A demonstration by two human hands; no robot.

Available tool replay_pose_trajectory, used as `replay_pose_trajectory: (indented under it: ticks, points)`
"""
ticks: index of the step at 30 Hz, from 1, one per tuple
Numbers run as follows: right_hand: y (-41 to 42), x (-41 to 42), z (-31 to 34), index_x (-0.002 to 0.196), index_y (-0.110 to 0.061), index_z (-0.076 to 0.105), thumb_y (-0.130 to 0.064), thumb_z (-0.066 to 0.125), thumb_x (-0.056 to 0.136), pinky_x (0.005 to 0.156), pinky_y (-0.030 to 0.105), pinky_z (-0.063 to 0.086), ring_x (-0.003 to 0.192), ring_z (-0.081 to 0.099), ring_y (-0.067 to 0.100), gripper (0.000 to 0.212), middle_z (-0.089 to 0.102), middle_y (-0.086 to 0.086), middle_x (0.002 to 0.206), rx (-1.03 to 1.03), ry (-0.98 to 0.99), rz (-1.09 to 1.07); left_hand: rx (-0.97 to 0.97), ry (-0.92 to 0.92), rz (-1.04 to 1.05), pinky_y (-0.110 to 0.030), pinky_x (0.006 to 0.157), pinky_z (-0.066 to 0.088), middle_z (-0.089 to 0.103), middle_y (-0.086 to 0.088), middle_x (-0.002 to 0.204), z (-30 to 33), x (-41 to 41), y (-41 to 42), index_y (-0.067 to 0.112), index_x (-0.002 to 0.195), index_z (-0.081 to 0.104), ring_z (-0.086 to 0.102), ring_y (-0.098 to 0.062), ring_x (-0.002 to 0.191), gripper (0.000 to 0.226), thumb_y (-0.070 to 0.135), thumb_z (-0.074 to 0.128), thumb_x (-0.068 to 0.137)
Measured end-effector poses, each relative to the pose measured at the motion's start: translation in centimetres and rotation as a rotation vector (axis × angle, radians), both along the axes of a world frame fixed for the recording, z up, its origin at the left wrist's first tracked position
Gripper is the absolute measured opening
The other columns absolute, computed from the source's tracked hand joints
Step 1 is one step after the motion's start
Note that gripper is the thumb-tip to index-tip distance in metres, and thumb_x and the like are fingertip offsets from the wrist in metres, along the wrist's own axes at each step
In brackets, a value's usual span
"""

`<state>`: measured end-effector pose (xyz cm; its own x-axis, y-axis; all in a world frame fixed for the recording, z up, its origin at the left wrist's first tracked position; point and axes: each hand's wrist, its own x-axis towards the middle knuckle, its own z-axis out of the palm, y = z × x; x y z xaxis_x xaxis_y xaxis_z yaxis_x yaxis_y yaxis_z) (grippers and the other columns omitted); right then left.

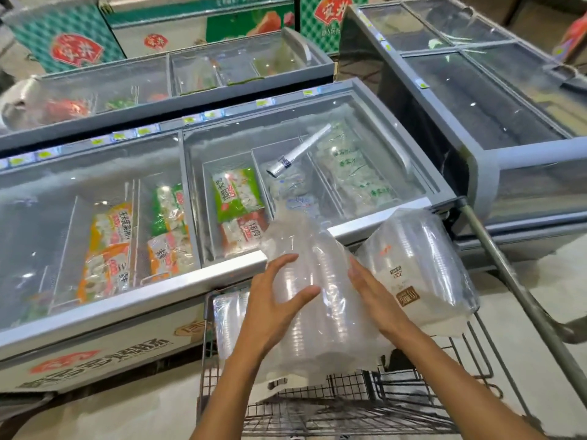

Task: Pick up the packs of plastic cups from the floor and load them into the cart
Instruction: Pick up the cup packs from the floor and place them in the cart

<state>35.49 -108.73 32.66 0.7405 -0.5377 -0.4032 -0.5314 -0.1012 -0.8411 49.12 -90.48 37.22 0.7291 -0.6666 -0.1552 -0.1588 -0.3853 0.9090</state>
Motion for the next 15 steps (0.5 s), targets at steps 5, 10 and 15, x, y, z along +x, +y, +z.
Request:
replay_pose_trajectory:
  ticks: [5, 10, 15]
  points:
    - [-0.1, 0.4, 1.6, 0.15, -0.071, 0.012, -0.095, 0.052, 0.074, 0.124, 0.055, 0.024, 0.158, 0.015, 0.019, 0.09, 0.021, -0.029, 0.165, -0.061, -0.024, 0.068, 0.054, -0.018, -0.055, -0.013, 0.091, 0.035, 0.045, 0.003, 0.131, -1.4, -1.6, -3.4, 0.068, 0.133, 0.046, 0.047, 0.005, 0.121, 0.037, 0.066, 0.052, 0.096]
    - [-1.5, 0.4, -1.3, 0.151, -0.069, 0.004, -0.085, 0.045, 0.087, 0.123, 0.05, 0.028, 0.157, 0.019, 0.018, 0.077, 0.022, -0.022, 0.167, -0.207, 0.07, 0.104, 0.109, -0.062, -0.093, -0.007, 0.081, 0.03, 0.05, -0.005, 0.133, -4.7, -2.2, -6.5, 0.058, 0.143, 0.044, 0.035, 0.034, 0.094, 0.039, 0.057, 0.028, 0.108]
    - [-2.0, 1.4, -5.6, 0.148, -0.072, -0.003, -0.079, 0.029, 0.094, 0.119, 0.05, 0.033, 0.151, 0.033, 0.026, 0.063, 0.023, -0.005, 0.17, -0.275, 0.16, 0.02, 0.191, -0.116, -0.03, -0.023, 0.099, 0.032, 0.044, -0.005, 0.14, -8.6, -2.9, -9.0, 0.06, 0.147, 0.039, 0.043, -0.011, 0.124, 0.041, 0.054, 0.023, 0.11]
